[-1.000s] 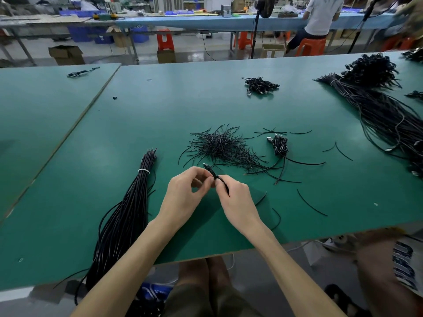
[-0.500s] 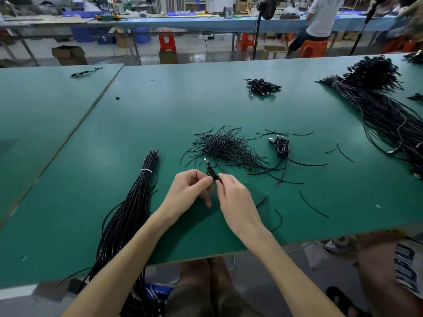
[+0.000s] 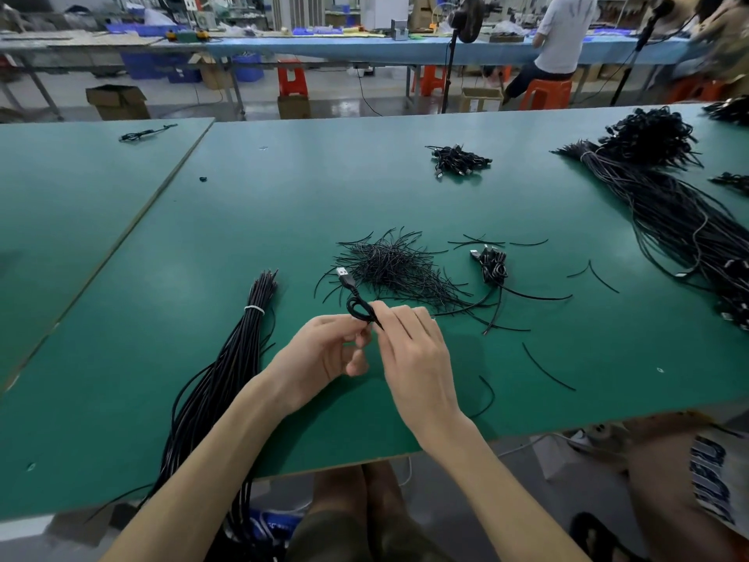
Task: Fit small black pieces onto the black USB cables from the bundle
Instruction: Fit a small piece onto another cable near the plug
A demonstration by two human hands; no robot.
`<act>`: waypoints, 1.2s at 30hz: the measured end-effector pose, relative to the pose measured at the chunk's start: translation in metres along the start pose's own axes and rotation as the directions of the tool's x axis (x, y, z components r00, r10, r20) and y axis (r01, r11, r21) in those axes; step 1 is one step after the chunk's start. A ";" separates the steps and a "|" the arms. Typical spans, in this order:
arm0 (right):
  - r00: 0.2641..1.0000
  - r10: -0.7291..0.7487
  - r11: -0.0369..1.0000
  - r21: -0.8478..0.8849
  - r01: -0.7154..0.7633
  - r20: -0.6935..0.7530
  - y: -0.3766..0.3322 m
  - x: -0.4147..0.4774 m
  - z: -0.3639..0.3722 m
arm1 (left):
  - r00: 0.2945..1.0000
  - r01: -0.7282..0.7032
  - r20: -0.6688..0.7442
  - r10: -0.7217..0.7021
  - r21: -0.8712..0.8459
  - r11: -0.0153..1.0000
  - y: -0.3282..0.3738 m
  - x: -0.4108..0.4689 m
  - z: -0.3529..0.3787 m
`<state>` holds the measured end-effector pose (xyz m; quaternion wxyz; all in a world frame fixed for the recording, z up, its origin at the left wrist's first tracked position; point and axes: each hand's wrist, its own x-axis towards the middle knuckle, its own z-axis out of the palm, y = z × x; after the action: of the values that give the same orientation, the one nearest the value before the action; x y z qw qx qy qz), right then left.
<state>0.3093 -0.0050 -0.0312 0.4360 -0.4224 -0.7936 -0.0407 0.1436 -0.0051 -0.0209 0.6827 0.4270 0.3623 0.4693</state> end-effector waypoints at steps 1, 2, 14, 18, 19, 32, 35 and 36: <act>1.000 0.009 1.000 -0.001 -0.009 0.023 0.000 0.000 0.000 | 0.999 -0.033 -0.033 0.034 0.040 0.999 -0.002 0.002 -0.001; 0.999 0.012 1.000 0.003 -0.012 0.052 0.000 0.000 0.000 | 0.996 -0.054 -0.062 0.058 0.067 0.996 -0.004 0.003 -0.001; 0.993 0.080 0.961 0.258 -0.101 0.091 0.006 -0.001 0.000 | 0.989 -0.077 -0.119 0.093 0.130 0.989 -0.008 0.006 -0.002; 0.993 0.118 0.955 0.272 -0.115 0.004 0.006 0.000 -0.002 | 0.989 -0.113 -0.077 0.126 0.153 0.982 -0.006 0.005 -0.001; 0.991 0.128 0.962 0.248 -0.116 -0.031 0.007 0.000 -0.003 | 0.990 -0.119 -0.051 0.128 0.154 0.981 -0.005 0.004 -0.002; 0.986 0.150 0.884 0.436 -0.167 0.073 0.007 0.000 -0.006 | 0.966 -0.152 -0.153 0.208 0.314 0.937 -0.005 0.003 -0.002; 0.941 0.286 0.769 0.542 -0.339 0.182 0.009 0.002 -0.006 | 0.938 -0.183 -0.196 0.286 0.420 0.889 -0.008 0.005 0.000; 0.920 0.330 0.726 0.565 -0.391 0.213 0.010 0.002 -0.006 | 0.935 -0.181 -0.200 0.294 0.445 0.877 -0.009 0.005 0.000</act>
<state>0.3195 0.0003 -0.0291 0.5068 -0.4108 -0.6884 0.3172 0.1484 -0.0019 -0.0296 0.4576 0.5395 0.4858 0.5133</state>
